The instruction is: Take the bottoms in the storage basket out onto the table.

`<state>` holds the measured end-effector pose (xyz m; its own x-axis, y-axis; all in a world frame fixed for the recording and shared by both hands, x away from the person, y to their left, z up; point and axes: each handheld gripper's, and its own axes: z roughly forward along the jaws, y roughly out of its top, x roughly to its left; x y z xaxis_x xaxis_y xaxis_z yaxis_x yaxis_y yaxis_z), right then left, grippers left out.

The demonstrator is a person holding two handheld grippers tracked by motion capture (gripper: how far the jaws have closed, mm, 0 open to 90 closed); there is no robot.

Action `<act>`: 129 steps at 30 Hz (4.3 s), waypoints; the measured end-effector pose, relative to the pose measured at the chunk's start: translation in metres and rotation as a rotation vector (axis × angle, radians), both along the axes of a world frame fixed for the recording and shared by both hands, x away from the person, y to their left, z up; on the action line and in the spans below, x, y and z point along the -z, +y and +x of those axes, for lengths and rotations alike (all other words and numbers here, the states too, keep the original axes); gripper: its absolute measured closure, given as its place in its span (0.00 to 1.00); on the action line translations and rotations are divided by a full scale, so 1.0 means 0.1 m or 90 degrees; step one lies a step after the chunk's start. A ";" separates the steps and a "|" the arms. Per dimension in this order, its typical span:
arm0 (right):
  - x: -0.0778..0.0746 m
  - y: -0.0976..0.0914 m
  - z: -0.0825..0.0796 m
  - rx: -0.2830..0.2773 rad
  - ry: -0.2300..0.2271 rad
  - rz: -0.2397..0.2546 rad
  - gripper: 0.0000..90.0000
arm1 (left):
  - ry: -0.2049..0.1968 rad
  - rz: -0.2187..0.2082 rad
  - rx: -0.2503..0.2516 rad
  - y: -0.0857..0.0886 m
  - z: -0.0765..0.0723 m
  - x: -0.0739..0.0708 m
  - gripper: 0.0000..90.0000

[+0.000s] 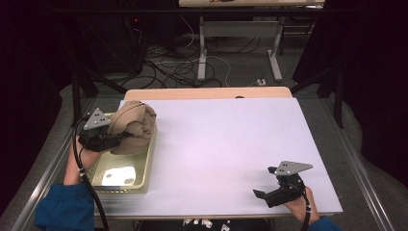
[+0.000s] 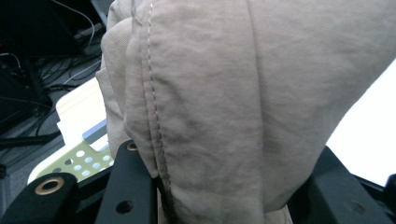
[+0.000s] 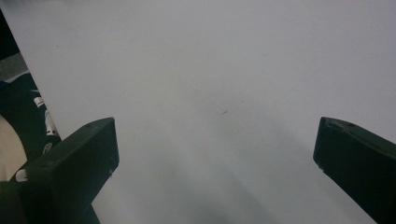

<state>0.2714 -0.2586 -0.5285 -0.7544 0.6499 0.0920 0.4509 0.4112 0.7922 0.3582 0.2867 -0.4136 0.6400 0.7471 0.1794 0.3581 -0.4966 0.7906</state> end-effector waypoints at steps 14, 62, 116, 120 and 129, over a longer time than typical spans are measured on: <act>0.00 0.00 0.01 -0.006 -0.008 -0.004 0.00 | -0.016 -0.007 0.021 -0.13 -0.07 -0.10 0.65; 0.00 0.01 0.00 0.003 -0.004 -0.005 0.00 | -0.047 -0.027 0.080 -0.60 -0.13 -0.26 0.65; -0.01 0.01 0.00 -0.002 0.000 -0.010 0.00 | -0.033 -0.045 0.150 -1.26 0.00 -0.18 0.65; -0.01 0.00 0.00 -0.003 -0.003 -0.010 0.00 | -0.033 -0.044 0.152 -1.32 0.01 -0.15 0.65; 0.00 0.00 0.00 -0.003 -0.009 -0.003 0.00 | -0.029 -0.038 0.154 -1.43 0.05 -0.08 0.65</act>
<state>0.2715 -0.2581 -0.5281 -0.7588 0.6466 0.0778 0.4375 0.4176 0.7964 0.3632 0.1440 -0.4053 0.7937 0.5835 0.1719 0.1982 -0.5152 0.8338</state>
